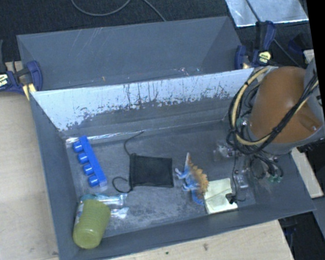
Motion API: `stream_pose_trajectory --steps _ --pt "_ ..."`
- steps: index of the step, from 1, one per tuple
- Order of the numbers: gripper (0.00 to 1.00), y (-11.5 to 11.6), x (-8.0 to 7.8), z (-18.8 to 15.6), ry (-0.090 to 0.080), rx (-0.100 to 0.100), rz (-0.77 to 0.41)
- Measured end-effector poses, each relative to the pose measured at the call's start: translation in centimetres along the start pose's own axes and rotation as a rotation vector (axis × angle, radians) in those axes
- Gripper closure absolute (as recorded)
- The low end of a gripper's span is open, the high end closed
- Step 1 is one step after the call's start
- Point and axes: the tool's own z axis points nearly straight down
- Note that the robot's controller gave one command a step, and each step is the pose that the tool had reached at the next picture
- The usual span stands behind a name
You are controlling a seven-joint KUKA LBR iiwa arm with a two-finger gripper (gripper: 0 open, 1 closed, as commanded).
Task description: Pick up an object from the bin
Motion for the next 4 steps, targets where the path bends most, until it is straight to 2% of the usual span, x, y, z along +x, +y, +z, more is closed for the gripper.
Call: stream_pose_trajectory --steps 1,2,3,4 --pt "0.0 0.9 0.5 2.5 0.0 0.0 0.066" --pt "0.0 2.8 -0.2 4.0 0.0 0.001 -0.232" --pt "1.0 9.5 0.2 4.9 0.001 -0.001 -0.661" --pt "1.0 9.4 0.2 4.9 0.001 0.0 -0.661"
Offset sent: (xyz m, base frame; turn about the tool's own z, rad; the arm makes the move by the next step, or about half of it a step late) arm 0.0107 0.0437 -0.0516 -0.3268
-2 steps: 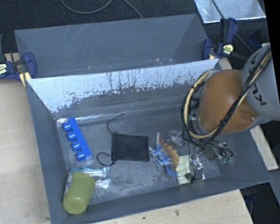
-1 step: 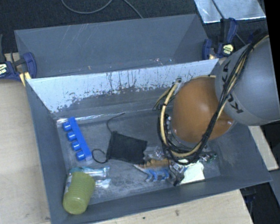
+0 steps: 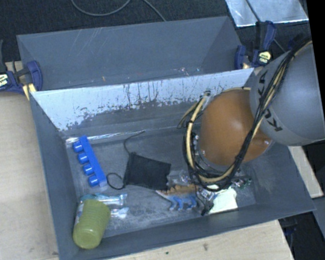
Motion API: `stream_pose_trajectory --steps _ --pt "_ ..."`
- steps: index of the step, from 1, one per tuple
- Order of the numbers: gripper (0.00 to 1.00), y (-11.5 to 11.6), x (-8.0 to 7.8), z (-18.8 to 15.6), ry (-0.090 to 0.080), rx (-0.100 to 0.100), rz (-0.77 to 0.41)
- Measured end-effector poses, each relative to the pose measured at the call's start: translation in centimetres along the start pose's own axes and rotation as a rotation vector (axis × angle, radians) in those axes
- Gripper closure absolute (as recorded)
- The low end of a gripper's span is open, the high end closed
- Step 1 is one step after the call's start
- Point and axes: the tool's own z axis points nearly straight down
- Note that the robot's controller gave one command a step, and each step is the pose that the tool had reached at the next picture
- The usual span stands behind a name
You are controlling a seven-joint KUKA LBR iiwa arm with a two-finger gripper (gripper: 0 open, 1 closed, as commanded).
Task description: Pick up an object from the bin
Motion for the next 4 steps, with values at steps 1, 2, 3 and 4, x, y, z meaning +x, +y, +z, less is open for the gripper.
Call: stream_pose_trajectory --steps 1,2,3,4 --pt "1.0 0.0 0.0 0.0 0.0 0.0 0.0" --pt "1.0 0.0 0.02 0.02 0.0 0.0 0.0" --pt "1.0 0.0 0.02 0.02 0.0 0.0 0.0" --pt "1.0 0.0 0.02 0.03 0.0 0.0 0.0"
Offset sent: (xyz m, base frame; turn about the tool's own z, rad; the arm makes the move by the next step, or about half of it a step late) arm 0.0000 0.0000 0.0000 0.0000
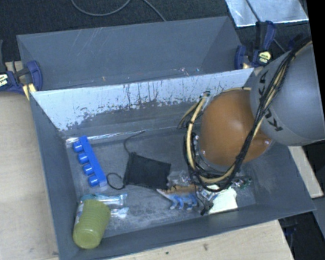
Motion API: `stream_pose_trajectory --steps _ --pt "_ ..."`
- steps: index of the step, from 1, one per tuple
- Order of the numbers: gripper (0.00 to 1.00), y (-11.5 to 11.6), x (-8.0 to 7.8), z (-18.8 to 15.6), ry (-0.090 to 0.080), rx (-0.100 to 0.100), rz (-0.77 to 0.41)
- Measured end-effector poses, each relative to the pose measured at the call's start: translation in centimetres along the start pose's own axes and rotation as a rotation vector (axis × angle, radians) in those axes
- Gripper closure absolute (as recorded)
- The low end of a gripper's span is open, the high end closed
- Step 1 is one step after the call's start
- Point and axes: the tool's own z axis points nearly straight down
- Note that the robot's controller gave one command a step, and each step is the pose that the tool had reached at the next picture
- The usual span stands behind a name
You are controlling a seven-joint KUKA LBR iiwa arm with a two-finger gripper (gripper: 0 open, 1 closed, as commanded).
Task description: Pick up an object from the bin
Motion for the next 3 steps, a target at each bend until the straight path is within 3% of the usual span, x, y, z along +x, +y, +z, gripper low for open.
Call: stream_pose_trajectory --steps 3 --pt "1.0 0.02 0.02 0.03 0.0 0.0 -0.001"
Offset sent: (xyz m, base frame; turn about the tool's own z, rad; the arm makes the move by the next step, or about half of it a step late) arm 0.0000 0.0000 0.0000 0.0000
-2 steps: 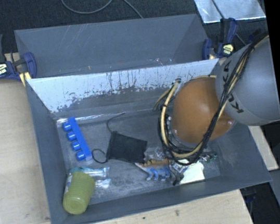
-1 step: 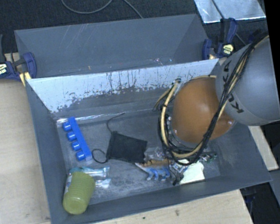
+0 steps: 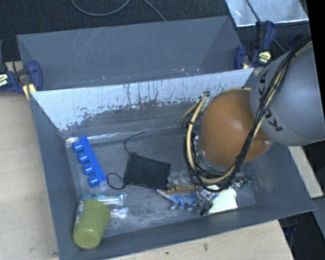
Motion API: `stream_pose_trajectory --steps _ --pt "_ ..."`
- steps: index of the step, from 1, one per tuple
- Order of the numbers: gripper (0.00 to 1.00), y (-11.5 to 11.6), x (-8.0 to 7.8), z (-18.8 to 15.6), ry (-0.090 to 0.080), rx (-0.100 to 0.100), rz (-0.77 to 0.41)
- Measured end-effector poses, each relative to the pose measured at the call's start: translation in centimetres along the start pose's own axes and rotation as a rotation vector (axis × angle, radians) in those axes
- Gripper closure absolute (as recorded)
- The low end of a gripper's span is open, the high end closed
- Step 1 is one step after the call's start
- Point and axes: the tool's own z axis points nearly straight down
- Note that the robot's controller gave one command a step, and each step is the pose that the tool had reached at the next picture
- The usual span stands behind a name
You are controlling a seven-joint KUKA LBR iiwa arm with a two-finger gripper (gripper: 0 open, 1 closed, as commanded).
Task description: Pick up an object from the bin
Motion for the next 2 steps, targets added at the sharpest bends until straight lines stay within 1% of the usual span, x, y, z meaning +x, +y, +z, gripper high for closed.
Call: stream_pose_trajectory --steps 2 --pt "1.0 0.01 0.0 0.01 0.0 0.0 0.0"
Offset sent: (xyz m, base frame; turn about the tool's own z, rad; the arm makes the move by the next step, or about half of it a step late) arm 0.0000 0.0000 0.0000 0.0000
